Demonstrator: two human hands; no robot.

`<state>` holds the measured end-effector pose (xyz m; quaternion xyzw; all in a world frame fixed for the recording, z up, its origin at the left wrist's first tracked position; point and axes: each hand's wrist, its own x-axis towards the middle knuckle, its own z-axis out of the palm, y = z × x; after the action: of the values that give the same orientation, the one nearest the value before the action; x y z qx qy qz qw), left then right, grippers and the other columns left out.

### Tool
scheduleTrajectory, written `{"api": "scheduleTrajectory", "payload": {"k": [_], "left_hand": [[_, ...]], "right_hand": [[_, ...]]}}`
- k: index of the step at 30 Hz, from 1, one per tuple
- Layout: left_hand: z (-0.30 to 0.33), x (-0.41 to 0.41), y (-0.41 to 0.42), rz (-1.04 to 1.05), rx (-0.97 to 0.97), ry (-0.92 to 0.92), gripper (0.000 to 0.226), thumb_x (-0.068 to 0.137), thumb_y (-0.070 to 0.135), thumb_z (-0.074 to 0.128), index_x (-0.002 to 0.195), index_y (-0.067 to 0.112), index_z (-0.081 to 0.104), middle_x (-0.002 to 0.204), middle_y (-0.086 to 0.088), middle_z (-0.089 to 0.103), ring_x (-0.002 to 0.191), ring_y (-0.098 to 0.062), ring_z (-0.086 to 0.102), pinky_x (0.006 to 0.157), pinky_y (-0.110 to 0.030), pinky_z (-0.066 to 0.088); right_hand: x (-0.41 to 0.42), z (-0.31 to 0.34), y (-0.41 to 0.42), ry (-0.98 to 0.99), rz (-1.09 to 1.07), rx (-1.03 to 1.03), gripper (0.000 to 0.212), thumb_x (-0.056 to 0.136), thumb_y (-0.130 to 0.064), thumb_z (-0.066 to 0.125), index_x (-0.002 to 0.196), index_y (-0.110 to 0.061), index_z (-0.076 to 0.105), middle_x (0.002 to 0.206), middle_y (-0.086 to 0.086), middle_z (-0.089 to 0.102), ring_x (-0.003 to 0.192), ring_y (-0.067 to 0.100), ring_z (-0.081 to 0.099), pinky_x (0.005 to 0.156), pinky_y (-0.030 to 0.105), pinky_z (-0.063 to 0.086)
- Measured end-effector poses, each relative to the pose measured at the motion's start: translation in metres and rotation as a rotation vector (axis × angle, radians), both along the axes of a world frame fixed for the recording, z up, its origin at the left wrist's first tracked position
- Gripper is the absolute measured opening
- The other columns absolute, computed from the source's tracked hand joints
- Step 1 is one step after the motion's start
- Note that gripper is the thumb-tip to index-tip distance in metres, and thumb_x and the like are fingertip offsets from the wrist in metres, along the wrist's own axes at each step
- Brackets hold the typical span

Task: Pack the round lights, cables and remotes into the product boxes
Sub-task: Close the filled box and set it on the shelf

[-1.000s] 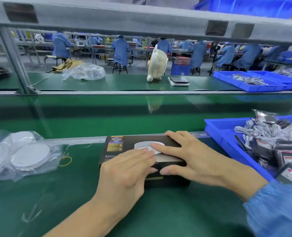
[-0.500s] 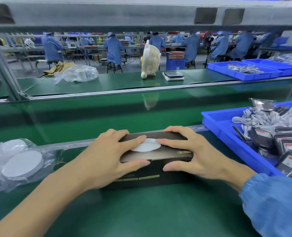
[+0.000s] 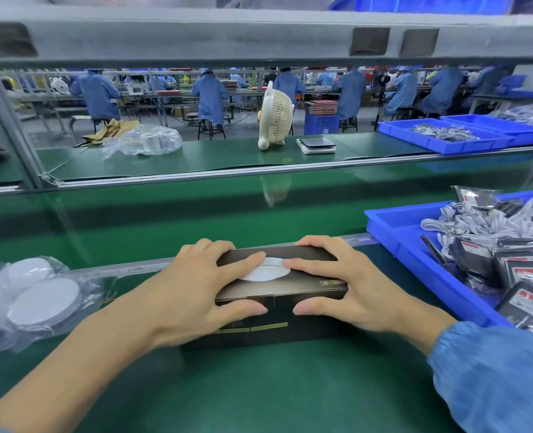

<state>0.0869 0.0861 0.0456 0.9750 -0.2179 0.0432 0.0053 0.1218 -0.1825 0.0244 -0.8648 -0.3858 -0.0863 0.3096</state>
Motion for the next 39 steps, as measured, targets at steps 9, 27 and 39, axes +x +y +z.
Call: {"api": "scheduleTrajectory", "payload": {"k": [9, 27, 39], "left_hand": [[0.001, 0.002, 0.000, -0.003, -0.100, 0.001, 0.086, 0.065, 0.096, 0.015, 0.143, 0.061, 0.023, 0.131, 0.013, 0.039, 0.110, -0.008, 0.031, 0.101, -0.021, 0.025], [0.002, -0.008, 0.003, -0.153, -0.355, -0.088, 0.069, 0.071, 0.066, 0.073, 0.135, 0.049, 0.050, 0.140, 0.021, 0.036, 0.129, 0.001, 0.032, 0.110, -0.017, 0.023], [-0.020, 0.065, -0.040, 0.016, -0.146, -0.644, 0.034, 0.065, -0.001, 0.078, 0.097, 0.010, 0.076, 0.101, -0.014, 0.069, 0.092, -0.035, 0.067, 0.076, -0.046, 0.056]], "right_hand": [[-0.002, -0.002, 0.002, 0.129, -0.022, 0.056, 0.055, 0.075, -0.045, 0.079, 0.127, -0.044, 0.059, 0.141, -0.021, 0.036, 0.134, 0.002, 0.033, 0.109, 0.010, 0.023], [-0.044, 0.013, -0.003, 0.805, 0.320, 0.487, 0.077, 0.071, -0.093, 0.029, 0.048, -0.020, 0.030, 0.048, -0.002, 0.024, 0.043, 0.015, 0.022, 0.049, 0.022, 0.026], [-0.017, -0.020, -0.019, 0.355, -0.127, 0.041, 0.036, 0.083, -0.045, 0.072, 0.062, -0.019, 0.059, 0.052, -0.011, 0.050, 0.053, 0.002, 0.040, 0.057, 0.018, 0.037]]}}
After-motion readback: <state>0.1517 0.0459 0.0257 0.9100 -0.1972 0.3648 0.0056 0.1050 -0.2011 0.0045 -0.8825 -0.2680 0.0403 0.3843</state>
